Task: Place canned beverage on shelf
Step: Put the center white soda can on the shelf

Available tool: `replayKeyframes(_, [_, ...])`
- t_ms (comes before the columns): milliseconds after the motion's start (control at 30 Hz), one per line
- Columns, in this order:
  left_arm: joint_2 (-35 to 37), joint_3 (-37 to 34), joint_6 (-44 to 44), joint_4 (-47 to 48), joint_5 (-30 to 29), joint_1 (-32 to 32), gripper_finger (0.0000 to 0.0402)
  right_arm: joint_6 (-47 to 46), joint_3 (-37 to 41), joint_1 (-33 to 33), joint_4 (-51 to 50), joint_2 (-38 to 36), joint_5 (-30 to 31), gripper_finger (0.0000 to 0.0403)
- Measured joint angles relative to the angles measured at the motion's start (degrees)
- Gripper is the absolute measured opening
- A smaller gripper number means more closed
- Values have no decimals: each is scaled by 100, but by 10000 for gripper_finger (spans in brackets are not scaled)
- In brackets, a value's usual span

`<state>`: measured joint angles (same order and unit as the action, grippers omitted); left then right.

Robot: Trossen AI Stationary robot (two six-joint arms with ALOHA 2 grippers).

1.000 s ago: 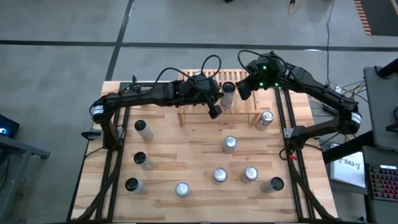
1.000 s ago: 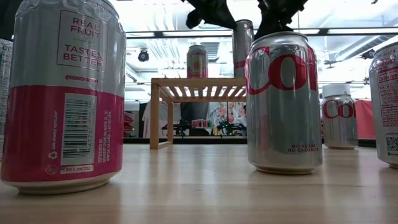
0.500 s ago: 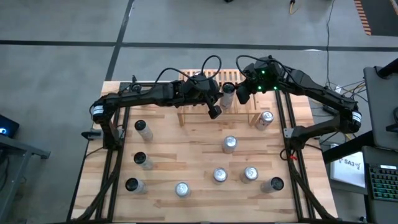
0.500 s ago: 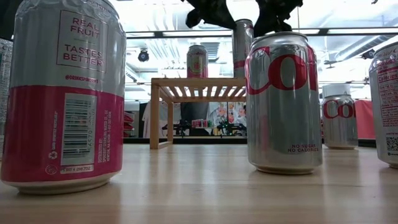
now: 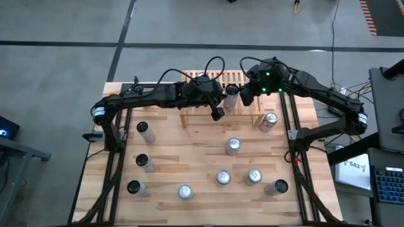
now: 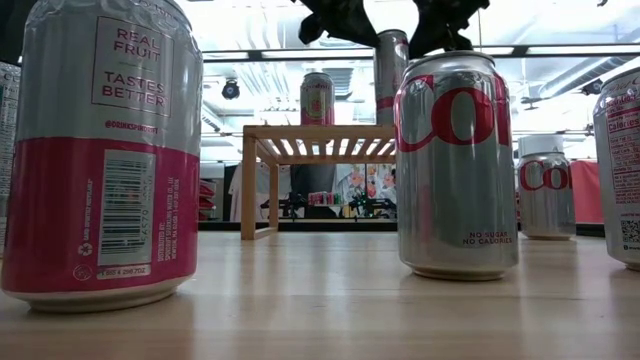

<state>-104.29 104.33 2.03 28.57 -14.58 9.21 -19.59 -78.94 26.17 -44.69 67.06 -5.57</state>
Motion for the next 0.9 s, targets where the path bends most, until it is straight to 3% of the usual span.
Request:
replayKeyframes(300, [0, 0, -5, 85, -384, 14, 0, 2, 2, -10, -88, -127, -90, 9])
replayKeyframes(900, [0, 226, 81, 488, -339, 17, 0, 2, 2, -11, -661, -139, -52, 9])
